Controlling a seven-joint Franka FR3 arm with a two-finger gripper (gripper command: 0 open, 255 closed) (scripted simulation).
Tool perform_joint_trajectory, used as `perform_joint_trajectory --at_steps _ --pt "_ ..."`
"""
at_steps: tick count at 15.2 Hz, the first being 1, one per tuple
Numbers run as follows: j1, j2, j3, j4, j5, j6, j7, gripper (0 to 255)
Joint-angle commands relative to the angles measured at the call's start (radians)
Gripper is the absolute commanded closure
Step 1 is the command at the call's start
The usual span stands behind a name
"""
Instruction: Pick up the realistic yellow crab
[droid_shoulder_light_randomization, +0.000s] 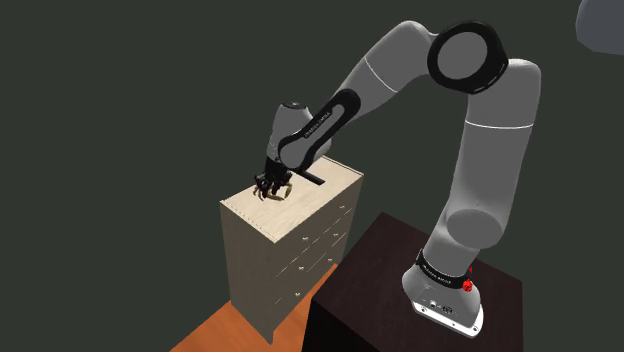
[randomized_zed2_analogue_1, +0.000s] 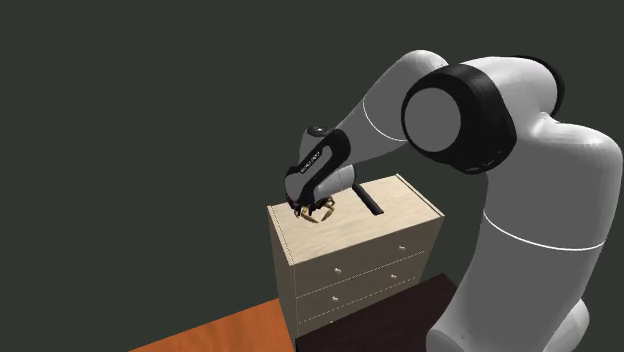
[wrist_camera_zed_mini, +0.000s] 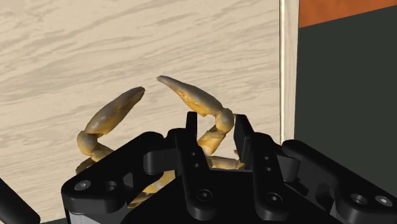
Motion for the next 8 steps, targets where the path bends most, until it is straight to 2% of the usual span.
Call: perform_joint_trajectory --at_steps 1,8 --pt "-0.002 -0.025 0.003 -0.001 0.005 -0.024 -0.003 255" --pt "-0.005 -0.081 0.008 0.009 0.018 -0.090 -0.011 255"
